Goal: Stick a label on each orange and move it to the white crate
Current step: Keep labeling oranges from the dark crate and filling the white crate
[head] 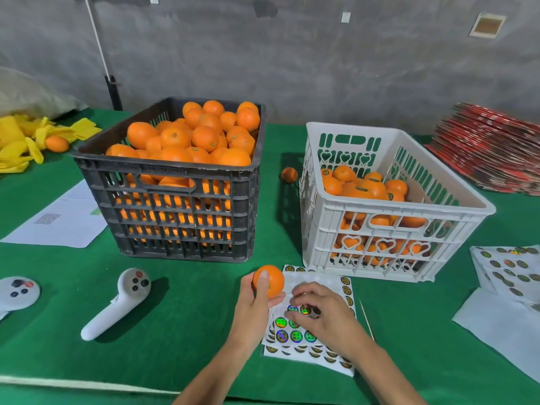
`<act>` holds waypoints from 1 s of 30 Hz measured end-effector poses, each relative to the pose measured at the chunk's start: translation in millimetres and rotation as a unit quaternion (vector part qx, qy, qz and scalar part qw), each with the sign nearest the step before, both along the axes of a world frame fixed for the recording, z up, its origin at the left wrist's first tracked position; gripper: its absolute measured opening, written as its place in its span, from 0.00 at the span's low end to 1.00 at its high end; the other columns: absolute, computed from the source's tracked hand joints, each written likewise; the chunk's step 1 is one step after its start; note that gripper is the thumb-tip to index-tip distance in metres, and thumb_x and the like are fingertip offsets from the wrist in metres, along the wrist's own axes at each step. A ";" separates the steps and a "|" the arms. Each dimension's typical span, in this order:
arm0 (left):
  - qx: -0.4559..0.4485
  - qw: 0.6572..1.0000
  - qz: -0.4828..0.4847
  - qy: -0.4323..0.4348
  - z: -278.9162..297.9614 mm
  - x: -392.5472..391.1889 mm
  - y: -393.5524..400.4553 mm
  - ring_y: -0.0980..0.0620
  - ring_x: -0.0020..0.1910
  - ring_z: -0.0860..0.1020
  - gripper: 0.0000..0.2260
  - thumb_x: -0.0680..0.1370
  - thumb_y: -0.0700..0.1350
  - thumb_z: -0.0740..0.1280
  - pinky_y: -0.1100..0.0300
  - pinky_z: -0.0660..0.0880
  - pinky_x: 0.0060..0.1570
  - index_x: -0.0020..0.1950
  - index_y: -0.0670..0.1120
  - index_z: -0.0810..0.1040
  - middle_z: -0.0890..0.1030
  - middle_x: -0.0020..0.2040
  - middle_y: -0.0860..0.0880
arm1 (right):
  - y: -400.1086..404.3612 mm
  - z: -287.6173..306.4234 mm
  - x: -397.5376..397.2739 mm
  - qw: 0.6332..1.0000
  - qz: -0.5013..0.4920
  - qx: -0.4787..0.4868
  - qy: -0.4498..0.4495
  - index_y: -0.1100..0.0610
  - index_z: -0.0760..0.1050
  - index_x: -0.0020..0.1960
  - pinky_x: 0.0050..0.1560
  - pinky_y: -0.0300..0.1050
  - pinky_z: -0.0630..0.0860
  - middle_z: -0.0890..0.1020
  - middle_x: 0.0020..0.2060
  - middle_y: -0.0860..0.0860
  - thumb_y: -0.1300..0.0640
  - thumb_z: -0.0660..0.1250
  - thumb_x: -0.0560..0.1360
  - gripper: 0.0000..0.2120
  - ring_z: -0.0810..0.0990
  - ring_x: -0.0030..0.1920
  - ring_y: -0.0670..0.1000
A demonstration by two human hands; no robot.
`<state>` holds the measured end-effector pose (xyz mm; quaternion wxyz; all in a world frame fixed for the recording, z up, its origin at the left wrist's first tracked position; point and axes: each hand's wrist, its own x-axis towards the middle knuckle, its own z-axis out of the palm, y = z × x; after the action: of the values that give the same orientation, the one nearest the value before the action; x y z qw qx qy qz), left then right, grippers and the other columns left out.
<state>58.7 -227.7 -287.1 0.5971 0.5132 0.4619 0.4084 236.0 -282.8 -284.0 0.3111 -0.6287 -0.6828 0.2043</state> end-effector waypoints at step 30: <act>-0.018 1.000 -0.003 0.011 7.8 -2.2 -3.4 0.55 0.50 0.87 0.23 0.82 0.64 0.55 0.61 0.74 0.53 0.70 0.51 0.69 0.80 0.62 0.49 | 4.9 -4.9 5.3 0.999 0.018 -0.003 0.038 0.50 0.85 0.52 0.56 0.36 0.74 0.78 0.55 0.39 0.52 0.73 0.78 0.05 0.80 0.52 0.47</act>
<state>56.5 -231.1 -279.3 0.6024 0.5084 0.4744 0.3920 241.3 -278.0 -288.9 0.3312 -0.6091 -0.6811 0.2354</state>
